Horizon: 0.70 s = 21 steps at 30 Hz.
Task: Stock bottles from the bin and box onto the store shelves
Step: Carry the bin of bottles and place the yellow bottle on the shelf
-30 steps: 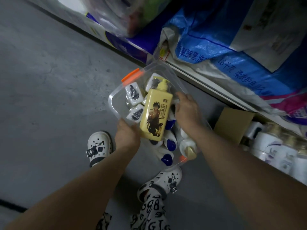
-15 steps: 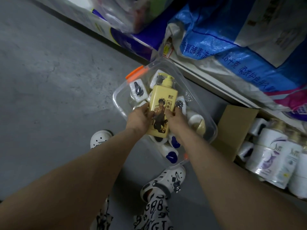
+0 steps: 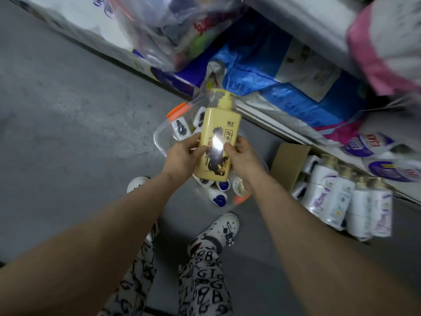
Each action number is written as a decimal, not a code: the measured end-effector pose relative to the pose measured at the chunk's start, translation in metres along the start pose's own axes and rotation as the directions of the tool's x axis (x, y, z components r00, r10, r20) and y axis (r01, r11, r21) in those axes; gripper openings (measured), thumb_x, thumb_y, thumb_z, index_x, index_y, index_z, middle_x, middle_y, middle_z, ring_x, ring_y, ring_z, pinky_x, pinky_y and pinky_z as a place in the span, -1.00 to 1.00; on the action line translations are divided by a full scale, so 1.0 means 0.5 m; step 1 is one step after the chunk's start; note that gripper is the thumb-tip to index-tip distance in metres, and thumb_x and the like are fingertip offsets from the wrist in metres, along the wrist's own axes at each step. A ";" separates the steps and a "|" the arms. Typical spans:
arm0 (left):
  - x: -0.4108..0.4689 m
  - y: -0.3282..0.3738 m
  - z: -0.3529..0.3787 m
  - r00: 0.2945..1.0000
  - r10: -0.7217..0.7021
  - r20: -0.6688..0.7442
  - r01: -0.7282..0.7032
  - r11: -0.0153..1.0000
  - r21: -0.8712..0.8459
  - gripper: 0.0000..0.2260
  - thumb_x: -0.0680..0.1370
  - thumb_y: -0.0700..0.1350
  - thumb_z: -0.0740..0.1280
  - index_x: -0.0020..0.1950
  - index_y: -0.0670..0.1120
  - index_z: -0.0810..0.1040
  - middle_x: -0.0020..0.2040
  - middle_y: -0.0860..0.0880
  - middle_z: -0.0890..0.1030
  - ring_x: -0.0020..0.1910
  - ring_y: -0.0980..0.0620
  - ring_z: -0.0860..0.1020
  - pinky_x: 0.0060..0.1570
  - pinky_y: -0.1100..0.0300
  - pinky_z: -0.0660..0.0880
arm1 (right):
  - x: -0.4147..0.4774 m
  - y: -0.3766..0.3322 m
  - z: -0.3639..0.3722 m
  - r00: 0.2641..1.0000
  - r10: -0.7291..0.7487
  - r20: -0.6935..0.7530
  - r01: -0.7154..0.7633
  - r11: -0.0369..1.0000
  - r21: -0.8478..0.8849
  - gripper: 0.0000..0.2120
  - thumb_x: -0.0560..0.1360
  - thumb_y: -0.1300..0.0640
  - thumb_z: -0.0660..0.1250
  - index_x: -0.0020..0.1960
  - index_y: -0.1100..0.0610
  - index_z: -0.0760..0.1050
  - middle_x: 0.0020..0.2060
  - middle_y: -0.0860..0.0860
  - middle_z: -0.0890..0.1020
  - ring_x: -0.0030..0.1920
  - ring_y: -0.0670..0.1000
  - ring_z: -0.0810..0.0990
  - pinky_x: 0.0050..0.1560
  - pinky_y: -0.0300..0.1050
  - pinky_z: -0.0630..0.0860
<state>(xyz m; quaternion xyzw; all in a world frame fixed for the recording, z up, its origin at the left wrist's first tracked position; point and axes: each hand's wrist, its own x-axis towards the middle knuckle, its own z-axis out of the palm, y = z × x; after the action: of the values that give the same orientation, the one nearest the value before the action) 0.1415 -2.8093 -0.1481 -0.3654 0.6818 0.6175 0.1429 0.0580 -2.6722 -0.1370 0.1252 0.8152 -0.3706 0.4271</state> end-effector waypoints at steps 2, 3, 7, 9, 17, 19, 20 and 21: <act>-0.042 0.054 -0.014 0.999 0.032 0.009 -0.031 0.999 -0.021 -0.70 0.60 -0.14 0.32 0.33 0.02 0.56 0.07 0.05 0.70 0.03 0.07 0.66 0.14 -0.02 0.58 | -0.055 -0.031 -0.031 0.999 -0.027 -0.029 0.028 1.000 0.008 -0.64 0.45 -0.24 0.28 0.23 -0.23 0.43 -0.01 -0.18 0.66 -0.01 -0.02 0.68 0.10 0.17 0.61; -0.060 0.080 -0.021 0.999 0.040 0.015 -0.040 0.999 -0.033 -0.69 0.59 -0.14 0.32 0.34 0.00 0.56 0.07 0.05 0.69 0.04 0.06 0.66 0.16 -0.03 0.58 | -0.080 -0.045 -0.047 0.999 -0.038 -0.037 0.039 0.999 0.008 -0.64 0.42 -0.28 0.27 0.19 -0.26 0.43 -0.02 -0.19 0.67 -0.01 -0.03 0.69 0.10 0.18 0.61; -0.145 0.200 -0.050 0.994 0.102 0.045 -0.102 0.995 -0.003 -0.69 0.60 -0.16 0.32 0.34 -0.01 0.54 0.06 0.06 0.68 -0.01 0.12 0.64 0.15 0.02 0.57 | -0.209 -0.121 -0.106 0.997 -0.061 -0.050 0.069 0.986 0.153 -0.76 0.59 0.01 0.30 0.26 -0.11 0.43 0.14 -0.06 0.64 0.07 0.00 0.66 0.17 0.16 0.59; -0.194 0.272 -0.069 0.986 0.158 0.059 -0.161 0.986 0.051 -0.68 0.60 -0.17 0.32 0.35 -0.01 0.53 0.06 0.05 0.67 -0.07 0.15 0.63 0.09 0.05 0.58 | -0.278 -0.159 -0.139 0.994 -0.078 -0.079 0.093 0.974 0.205 -0.72 0.60 0.08 0.31 0.30 -0.07 0.43 0.17 -0.05 0.63 0.10 -0.01 0.65 0.20 0.13 0.58; -0.359 0.523 -0.139 0.909 0.346 0.230 -0.385 0.910 0.152 -0.74 0.58 -0.12 0.34 0.25 0.09 0.58 0.05 0.05 0.69 0.00 0.11 0.66 0.08 0.00 0.60 | -0.527 -0.281 -0.251 0.954 -0.172 -0.247 0.241 0.927 0.286 -0.66 0.56 0.15 0.33 0.31 -0.03 0.42 0.09 -0.03 0.68 0.00 -0.05 0.69 0.13 0.12 0.61; -0.399 0.579 -0.146 0.878 0.401 0.262 -0.452 0.874 0.178 -0.72 0.58 -0.10 0.35 0.29 0.06 0.57 0.07 0.04 0.69 0.01 0.09 0.66 0.08 -0.01 0.61 | -0.586 -0.304 -0.277 0.940 -0.187 -0.286 0.276 0.909 0.311 -0.69 0.57 0.16 0.33 0.28 -0.04 0.41 0.05 -0.03 0.68 0.00 -0.03 0.69 0.14 0.15 0.60; -0.417 0.606 -0.148 0.865 0.419 0.276 -0.474 0.863 0.176 -0.70 0.57 -0.09 0.36 0.31 0.05 0.56 0.08 0.05 0.68 0.02 0.09 0.66 0.09 -0.03 0.61 | -0.614 -0.316 -0.290 0.929 -0.197 -0.314 0.300 0.898 0.323 -0.68 0.57 0.17 0.33 0.29 -0.04 0.42 0.05 -0.02 0.68 0.01 -0.01 0.68 0.15 0.16 0.59; -0.434 0.633 -0.151 0.859 0.426 0.286 -0.485 0.855 0.183 -0.69 0.57 -0.10 0.36 0.32 0.03 0.56 0.08 0.07 0.67 0.01 0.08 0.66 0.09 -0.04 0.60 | -0.638 -0.327 -0.303 0.919 -0.206 -0.337 0.320 0.889 0.329 -0.67 0.58 0.18 0.33 0.31 -0.02 0.42 0.07 -0.01 0.67 0.03 -0.01 0.67 0.17 0.16 0.59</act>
<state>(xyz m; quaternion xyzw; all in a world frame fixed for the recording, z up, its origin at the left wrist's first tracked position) 0.0975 -2.8205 0.2404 -0.0959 0.7991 0.5821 0.1159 0.0741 -2.6422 0.2507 0.1458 0.7922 -0.5524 0.2145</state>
